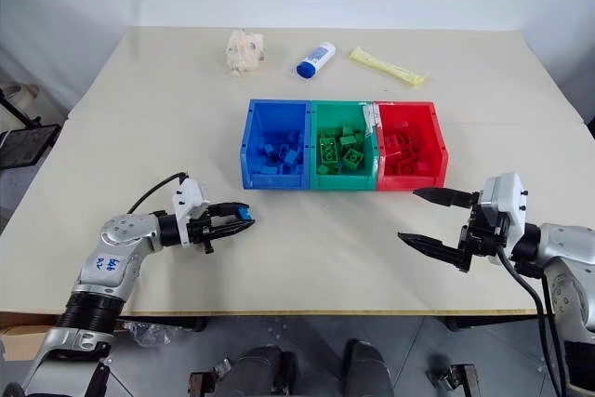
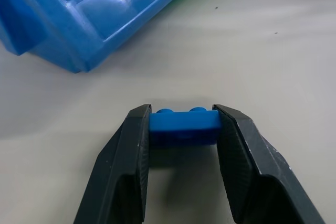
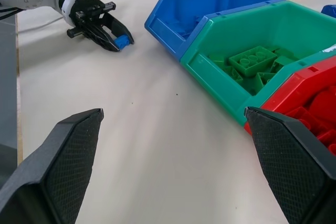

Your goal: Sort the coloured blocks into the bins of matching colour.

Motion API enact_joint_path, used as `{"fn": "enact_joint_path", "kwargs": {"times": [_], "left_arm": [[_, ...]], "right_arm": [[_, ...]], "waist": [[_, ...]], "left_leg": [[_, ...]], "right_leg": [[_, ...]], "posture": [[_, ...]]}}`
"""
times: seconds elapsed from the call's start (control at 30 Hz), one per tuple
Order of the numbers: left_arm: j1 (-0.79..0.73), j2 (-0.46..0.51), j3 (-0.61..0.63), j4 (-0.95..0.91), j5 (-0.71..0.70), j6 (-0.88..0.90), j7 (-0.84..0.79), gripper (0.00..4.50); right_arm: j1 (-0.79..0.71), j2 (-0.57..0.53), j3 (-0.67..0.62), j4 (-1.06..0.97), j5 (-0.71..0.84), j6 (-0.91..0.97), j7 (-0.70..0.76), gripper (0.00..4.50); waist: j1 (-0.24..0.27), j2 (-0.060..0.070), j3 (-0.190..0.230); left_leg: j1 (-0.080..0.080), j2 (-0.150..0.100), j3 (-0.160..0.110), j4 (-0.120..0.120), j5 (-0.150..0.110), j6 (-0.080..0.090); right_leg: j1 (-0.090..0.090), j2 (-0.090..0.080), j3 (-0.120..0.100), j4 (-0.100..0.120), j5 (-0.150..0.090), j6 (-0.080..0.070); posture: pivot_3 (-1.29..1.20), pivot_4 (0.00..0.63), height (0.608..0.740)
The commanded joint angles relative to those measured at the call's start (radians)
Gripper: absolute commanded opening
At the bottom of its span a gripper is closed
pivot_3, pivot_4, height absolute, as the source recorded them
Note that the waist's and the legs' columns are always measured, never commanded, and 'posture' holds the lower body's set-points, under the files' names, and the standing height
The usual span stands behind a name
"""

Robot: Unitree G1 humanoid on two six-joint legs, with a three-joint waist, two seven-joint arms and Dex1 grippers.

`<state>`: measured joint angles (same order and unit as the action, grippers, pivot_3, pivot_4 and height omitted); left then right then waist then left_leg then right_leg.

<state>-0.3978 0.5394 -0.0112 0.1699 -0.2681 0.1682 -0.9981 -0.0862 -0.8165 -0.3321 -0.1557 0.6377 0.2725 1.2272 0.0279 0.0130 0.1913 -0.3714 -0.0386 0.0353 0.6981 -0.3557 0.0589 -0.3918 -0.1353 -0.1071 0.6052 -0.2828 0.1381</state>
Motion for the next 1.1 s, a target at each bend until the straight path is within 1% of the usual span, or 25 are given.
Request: {"fn": "enact_joint_path", "kwargs": {"times": [0.03,0.1,0.2,0.3,0.37,0.4,0.47,0.63,0.67,0.73,0.97,1.03,1.1], "left_arm": [[-0.085,0.02,0.033,-0.095,-0.043,0.042,0.008,1.45],[-0.168,0.016,0.046,-0.098,-0.063,0.065,0.016,1.45],[-0.282,-0.014,0.043,-0.047,-0.061,0.053,0.029,1.45],[-0.38,-0.055,0.025,0.073,-0.008,-0.022,0.063,1.45],[-0.462,-0.099,0.021,0.214,0.042,-0.12,0.121,1.45],[-0.496,-0.114,0.02,0.278,0.059,-0.151,0.136,2.18],[-0.532,-0.129,0.017,0.361,0.071,-0.199,0.129,2.69],[-0.56,-0.141,0.017,0.456,0.065,-0.245,0.08,4.29],[-0.562,-0.14,0.017,0.463,0.065,-0.247,0.074,4.47],[-0.562,-0.137,0.021,0.468,0.065,-0.244,0.073,4.47],[-0.433,-0.044,0.045,0.286,-0.017,-0.113,-0.055,4.47],[-0.351,0.018,0.084,0.195,-0.089,-0.022,-0.12,4.47],[-0.251,0.094,0.119,0.141,-0.106,-0.03,-0.175,4.47]], "right_arm": [[0.024,0.006,-0.051,-0.042,0.025,-0.012,-0.019,4.5],[0.039,0.013,-0.058,-0.053,0.027,-0.015,-0.032,4.5],[0.057,0.024,-0.064,-0.072,0.028,-0.016,-0.047,4.5],[0.069,0.034,-0.064,-0.087,0.027,-0.019,-0.066,4.5],[0.081,0.04,-0.066,-0.097,0.025,-0.023,-0.077,4.5],[0.087,0.042,-0.068,-0.102,0.025,-0.024,-0.081,4.5],[0.095,0.044,-0.072,-0.11,0.027,-0.024,-0.088,4.5],[0.122,0.036,-0.099,-0.123,0.032,-0.027,-0.097,4.5],[0.121,0.036,-0.098,-0.121,0.032,-0.028,-0.097,4.5],[0.115,0.035,-0.096,-0.116,0.028,-0.027,-0.094,4.5],[0.055,-0.008,-0.076,-0.05,0.018,-0.024,-0.025,4.5],[0.03,-0.049,-0.073,0.01,0.0,-0.038,0.027,4.5],[0.003,-0.096,-0.071,0.086,-0.018,-0.054,0.091,4.5]], "waist": [[0.003,0.0,0.0],[0.004,0.0,0.0],[0.004,0.0,0.0],[0.002,0.0,0.0],[0.005,0.0,0.0],[0.005,-0.001,0.0],[0.005,-0.001,0.0],[0.003,-0.001,0.001],[0.002,-0.001,0.001],[0.002,-0.001,0.001],[-0.004,-0.001,0.001],[-0.004,-0.001,0.001],[-0.01,-0.001,0.001]], "left_leg": [[0.0,0.0,-0.001,0.0,0.0,0.0],[0.0,0.0,-0.001,0.001,0.0,0.0],[0.0,0.0,0.0,0.001,0.0,0.0],[0.0,-0.001,0.0,0.0,0.0,0.0],[0.0,0.0,0.001,0.0,0.0,0.0],[0.0,0.0,0.001,0.0,0.0,0.0],[0.0,-0.001,0.001,0.0,0.0,0.001],[0.0,0.0,0.002,-0.001,0.0,0.001],[-0.001,0.0,0.002,-0.001,0.0,0.001],[-0.001,0.0,0.002,0.0,0.0,0.001],[0.0,0.0,0.001,0.0,0.0,0.001],[0.0,0.0,0.001,0.0,0.0,0.001],[0.0,0.0,0.001,0.0,0.0,0.001]], "right_leg": [[0.0,0.0,0.0,0.0,0.0,0.0],[0.0,0.0,0.0,0.0,0.0,0.0],[0.0,0.001,-0.001,0.0,0.0,0.0],[0.0,0.001,-0.001,0.0,0.0,0.0],[0.0,0.002,-0.001,0.0,0.0,0.0],[0.0,0.002,-0.002,0.0,0.0,0.0],[0.0,0.002,-0.002,0.0,0.0,0.0],[0.0,0.002,-0.002,0.0,0.0,0.001],[0.0,0.002,-0.002,0.0,0.0,0.001],[0.0,0.002,-0.002,0.0,0.0,0.001],[-0.001,0.002,-0.002,0.0,0.0,0.001],[0.0,0.002,-0.002,0.0,0.0,0.001],[0.0,0.002,-0.001,0.0,0.0,0.001]], "posture": [[0.0,0.15,0.74],[0.0,0.15,0.74],[0.0,0.15,0.74],[0.0,0.15,0.74],[0.0,0.15,0.74],[0.0,0.15,0.74],[0.0,0.15,0.74],[0.0,0.15,0.74],[0.0,0.15,0.74],[0.0,0.15,0.74],[0.0,0.15,0.74],[0.0,0.15,0.74],[0.0,0.15,0.74]]}}
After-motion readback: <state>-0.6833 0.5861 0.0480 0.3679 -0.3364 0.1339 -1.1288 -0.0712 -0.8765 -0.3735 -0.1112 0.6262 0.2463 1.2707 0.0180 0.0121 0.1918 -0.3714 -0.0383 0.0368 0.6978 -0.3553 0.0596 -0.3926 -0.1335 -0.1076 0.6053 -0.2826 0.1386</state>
